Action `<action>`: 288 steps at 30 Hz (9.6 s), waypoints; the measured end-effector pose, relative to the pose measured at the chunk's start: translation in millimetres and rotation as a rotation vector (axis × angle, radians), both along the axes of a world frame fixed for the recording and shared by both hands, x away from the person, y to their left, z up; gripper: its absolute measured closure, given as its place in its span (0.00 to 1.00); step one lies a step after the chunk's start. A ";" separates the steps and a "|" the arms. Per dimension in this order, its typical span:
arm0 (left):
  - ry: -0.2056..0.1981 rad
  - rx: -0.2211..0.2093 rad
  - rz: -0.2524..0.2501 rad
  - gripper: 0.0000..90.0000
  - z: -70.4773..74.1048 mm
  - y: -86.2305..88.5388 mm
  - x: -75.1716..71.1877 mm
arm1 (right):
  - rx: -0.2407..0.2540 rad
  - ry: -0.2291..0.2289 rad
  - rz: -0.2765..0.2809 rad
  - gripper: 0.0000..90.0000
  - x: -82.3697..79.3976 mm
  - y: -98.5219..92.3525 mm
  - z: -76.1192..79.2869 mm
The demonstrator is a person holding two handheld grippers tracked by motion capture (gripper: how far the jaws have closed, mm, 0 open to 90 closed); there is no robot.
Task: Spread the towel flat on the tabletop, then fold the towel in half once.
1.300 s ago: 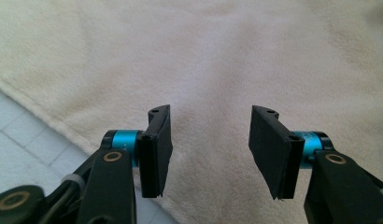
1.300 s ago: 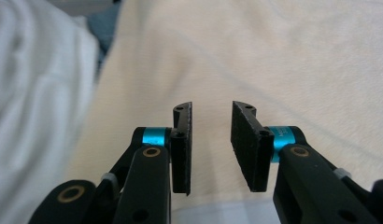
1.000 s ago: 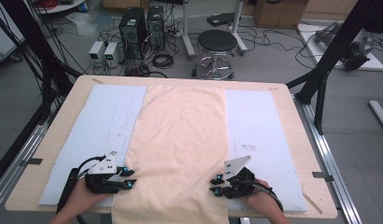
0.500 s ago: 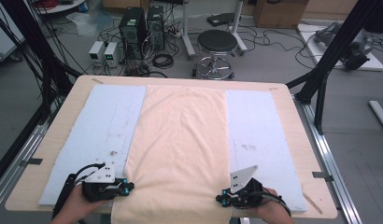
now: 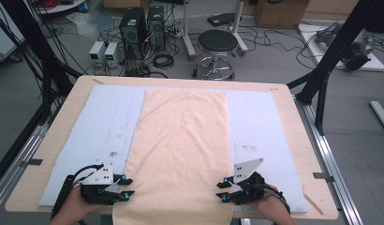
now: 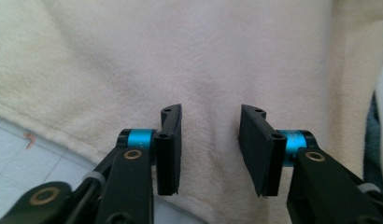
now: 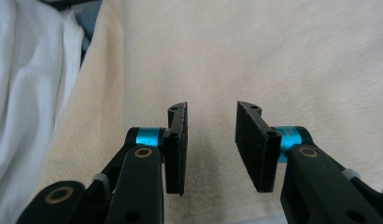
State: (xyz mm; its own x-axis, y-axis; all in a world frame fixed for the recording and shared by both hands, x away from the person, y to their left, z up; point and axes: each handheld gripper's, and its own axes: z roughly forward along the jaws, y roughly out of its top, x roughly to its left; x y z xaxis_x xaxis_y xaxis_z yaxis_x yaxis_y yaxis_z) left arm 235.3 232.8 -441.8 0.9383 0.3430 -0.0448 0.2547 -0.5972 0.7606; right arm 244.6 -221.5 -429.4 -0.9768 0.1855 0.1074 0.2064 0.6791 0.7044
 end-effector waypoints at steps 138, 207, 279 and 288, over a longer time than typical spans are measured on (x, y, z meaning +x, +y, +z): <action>-0.095 -0.145 0.318 0.95 110.0 -3.9 158.9 | 0.139 -0.140 -0.358 0.90 157.3 -16.3 112.6; -0.033 -0.088 0.326 0.96 40.8 3.6 93.7 | 0.015 -0.079 -0.346 0.91 98.6 0.1 35.9; -0.101 -0.043 0.556 0.92 83.8 -14.8 202.0 | -0.041 -0.157 -0.447 0.95 197.5 6.4 78.1; -0.143 -0.063 0.557 0.73 108.6 -22.7 233.4 | -0.006 -0.165 -0.582 0.62 236.9 -4.6 94.4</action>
State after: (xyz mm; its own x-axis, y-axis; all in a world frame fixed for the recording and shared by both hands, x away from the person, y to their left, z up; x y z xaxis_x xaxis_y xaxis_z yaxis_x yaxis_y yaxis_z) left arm 468.7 210.1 -333.2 0.6149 0.7879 0.0332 0.4095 -0.3550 0.8404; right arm 481.6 -226.0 -334.9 -0.7181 0.6948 -0.0397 0.4335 0.4912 0.7555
